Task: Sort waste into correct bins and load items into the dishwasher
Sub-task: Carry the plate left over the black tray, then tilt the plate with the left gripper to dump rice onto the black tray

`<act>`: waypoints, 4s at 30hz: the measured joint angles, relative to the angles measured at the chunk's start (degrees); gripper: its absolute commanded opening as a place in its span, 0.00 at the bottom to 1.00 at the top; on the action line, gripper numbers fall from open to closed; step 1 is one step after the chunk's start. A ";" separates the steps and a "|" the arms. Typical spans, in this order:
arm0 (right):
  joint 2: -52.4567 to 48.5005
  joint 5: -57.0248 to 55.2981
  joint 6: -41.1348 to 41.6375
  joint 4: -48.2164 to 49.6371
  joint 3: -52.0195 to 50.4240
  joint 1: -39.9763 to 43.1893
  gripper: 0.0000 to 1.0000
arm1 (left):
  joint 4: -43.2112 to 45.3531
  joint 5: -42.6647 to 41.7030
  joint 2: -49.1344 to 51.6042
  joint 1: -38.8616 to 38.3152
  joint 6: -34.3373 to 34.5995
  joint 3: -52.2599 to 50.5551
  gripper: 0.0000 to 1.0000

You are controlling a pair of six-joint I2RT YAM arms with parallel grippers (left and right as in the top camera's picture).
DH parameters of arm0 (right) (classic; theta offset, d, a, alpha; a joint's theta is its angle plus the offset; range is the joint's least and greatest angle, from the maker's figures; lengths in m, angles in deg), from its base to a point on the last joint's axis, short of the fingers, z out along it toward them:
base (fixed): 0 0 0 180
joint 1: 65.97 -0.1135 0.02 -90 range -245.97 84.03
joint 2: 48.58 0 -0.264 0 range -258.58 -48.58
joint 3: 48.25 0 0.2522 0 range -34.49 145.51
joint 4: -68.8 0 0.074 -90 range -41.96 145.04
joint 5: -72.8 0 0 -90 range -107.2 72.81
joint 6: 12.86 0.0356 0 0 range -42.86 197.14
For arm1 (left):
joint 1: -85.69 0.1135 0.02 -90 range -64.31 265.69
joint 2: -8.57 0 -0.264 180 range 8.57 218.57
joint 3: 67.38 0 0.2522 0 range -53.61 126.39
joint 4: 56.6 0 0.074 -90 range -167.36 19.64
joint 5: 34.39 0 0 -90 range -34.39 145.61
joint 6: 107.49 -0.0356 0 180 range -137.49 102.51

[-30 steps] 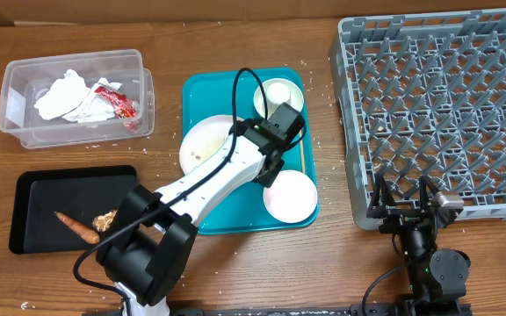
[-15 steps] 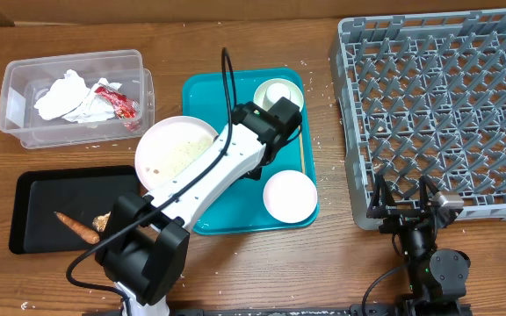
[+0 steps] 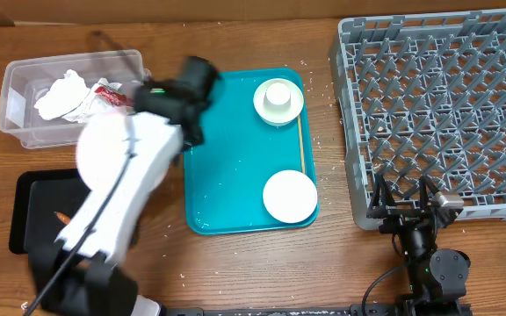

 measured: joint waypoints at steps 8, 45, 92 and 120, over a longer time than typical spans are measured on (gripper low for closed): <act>0.00 0.00 -0.02 0.00 0.00 0.00 1.00 | 3.50 -9.46 -3.28 12.66 -3.72 0.61 0.04; 0.00 0.02 0.00 0.00 0.00 0.00 1.00 | 13.25 -35.76 -3.26 34.86 -11.67 -9.68 0.04; 0.00 0.00 0.00 -0.02 0.00 0.00 1.00 | 5.38 -68.22 -9.81 57.33 -25.68 -9.70 0.04; 0.00 0.02 0.00 0.02 0.00 0.00 1.00 | 1.46 -76.91 -9.81 58.36 -29.18 -9.70 0.04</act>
